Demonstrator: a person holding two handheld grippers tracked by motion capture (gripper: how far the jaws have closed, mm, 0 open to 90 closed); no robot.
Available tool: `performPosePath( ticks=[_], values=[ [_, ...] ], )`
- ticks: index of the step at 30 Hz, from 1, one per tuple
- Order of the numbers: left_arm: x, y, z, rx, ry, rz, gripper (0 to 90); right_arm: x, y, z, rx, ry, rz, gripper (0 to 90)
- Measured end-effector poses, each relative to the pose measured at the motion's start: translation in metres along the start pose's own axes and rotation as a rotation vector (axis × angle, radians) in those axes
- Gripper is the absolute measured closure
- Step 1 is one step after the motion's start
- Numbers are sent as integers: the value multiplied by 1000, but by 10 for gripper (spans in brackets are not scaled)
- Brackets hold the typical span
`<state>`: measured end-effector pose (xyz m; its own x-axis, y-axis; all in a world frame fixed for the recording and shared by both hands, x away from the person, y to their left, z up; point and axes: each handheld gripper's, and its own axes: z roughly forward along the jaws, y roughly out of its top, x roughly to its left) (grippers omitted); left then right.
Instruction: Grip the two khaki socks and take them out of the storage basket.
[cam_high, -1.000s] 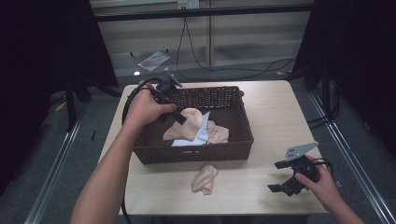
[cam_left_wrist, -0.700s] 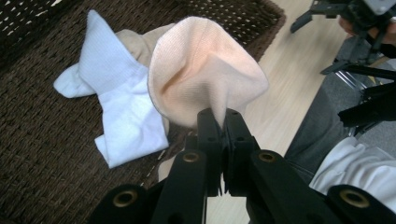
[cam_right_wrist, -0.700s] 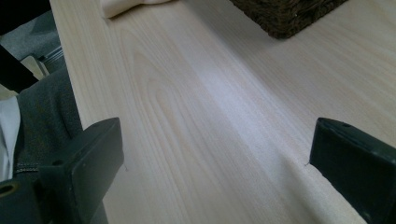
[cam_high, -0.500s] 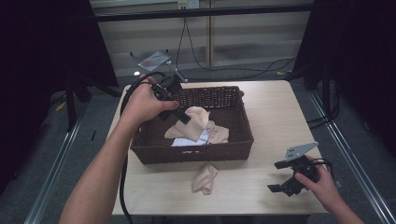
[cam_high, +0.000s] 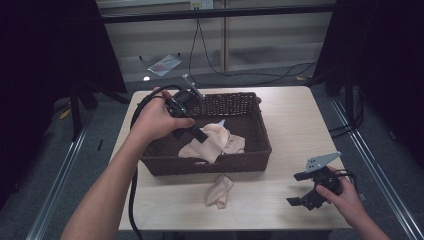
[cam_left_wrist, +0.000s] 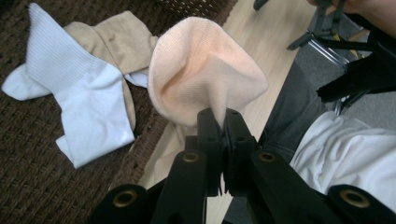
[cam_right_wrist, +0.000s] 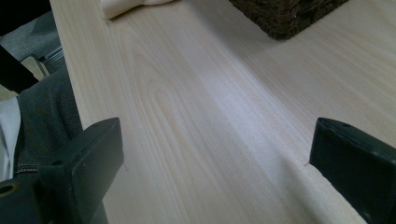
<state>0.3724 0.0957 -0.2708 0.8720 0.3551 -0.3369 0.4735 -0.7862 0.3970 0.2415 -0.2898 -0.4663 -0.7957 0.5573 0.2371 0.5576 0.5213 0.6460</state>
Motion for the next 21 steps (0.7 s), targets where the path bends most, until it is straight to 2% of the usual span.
performPosePath(
  ticks=[12, 17, 18, 21],
  values=[
    [-14, -2, 9, 10, -22, 35, 877, 0, 0, 0, 1, 2, -1, 22],
    [-17, -6, 23, 30, -29, 55, 876, 1, 0, -1, 2, -1, -1, 21],
    [-18, -7, 27, 10, -27, 49, 876, 1, 0, -1, 2, 0, -1, 21],
    [-18, -8, 33, 31, -30, 63, 875, 1, 0, 0, 1, 3, -2, 22]
  ],
)
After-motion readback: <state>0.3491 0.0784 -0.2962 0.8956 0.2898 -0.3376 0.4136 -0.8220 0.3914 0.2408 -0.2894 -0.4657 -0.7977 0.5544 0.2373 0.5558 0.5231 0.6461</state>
